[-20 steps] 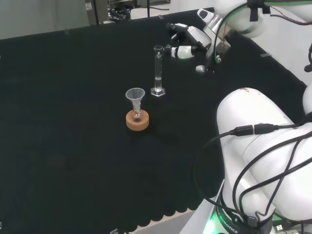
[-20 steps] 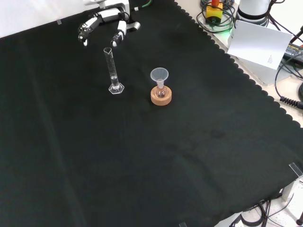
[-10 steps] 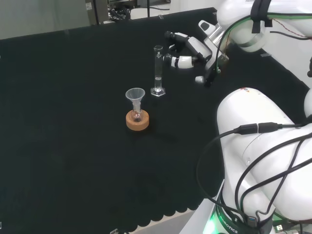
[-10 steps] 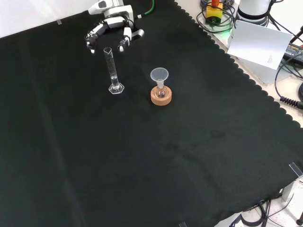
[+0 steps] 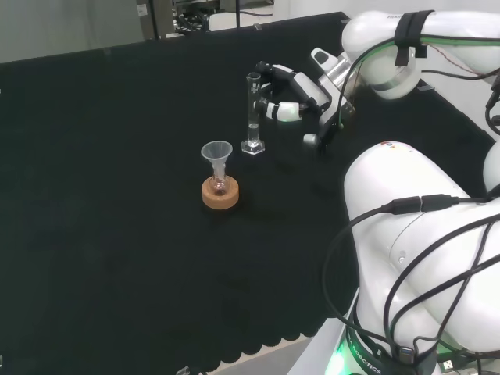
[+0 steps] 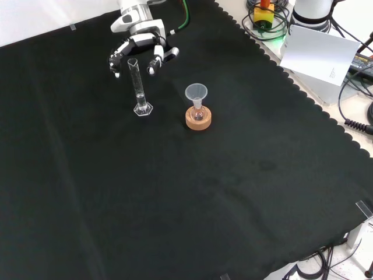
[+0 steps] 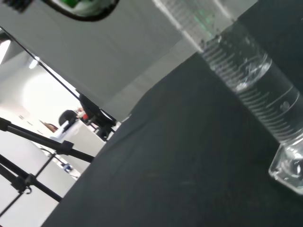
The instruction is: Pick up the graduated cylinder.
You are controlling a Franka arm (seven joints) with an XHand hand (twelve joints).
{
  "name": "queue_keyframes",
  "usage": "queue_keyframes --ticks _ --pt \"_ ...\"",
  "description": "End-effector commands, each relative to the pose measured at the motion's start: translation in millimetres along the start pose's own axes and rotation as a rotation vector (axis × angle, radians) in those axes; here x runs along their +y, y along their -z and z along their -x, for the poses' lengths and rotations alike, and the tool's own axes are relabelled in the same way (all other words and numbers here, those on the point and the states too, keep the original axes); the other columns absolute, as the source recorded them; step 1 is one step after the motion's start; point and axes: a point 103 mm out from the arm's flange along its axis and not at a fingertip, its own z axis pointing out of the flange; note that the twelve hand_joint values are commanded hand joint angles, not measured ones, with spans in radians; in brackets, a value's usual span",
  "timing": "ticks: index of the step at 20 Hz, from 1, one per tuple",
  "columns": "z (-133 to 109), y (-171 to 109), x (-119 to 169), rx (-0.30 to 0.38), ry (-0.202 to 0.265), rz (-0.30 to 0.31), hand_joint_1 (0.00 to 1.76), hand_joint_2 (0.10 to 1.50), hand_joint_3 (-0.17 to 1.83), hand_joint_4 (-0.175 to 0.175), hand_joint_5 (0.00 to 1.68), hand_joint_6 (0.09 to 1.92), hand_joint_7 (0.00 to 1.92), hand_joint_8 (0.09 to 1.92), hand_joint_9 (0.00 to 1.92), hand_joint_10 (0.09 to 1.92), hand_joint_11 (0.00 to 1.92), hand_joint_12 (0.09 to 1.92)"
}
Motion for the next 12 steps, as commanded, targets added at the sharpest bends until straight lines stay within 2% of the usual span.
queue_keyframes --ticks 1,12 --pt "7 -21 4 0.06 0.02 0.017 0.84 0.68 0.5 0.01 0.47 0.09 0.45 0.6 0.67 0.52 0.4 1.31" --pt "12 -38 3 0.103 0.026 0.041 0.92 0.66 0.54 0.005 0.55 0.09 0.53 0.59 0.75 0.5 0.47 1.28"
